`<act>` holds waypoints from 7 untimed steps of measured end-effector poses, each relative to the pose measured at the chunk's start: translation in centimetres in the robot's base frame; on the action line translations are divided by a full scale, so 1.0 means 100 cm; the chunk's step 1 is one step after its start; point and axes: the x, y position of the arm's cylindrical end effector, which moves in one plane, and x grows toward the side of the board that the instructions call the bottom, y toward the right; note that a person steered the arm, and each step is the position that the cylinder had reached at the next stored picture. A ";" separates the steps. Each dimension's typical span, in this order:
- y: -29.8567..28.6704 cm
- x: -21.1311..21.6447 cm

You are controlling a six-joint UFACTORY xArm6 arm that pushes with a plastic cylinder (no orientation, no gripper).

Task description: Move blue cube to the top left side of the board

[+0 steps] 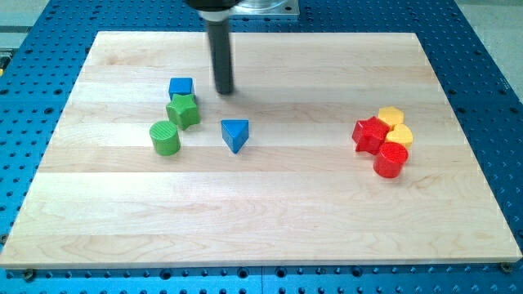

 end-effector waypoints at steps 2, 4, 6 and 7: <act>-0.101 -0.016; -0.073 0.015; -0.128 -0.044; -0.125 -0.077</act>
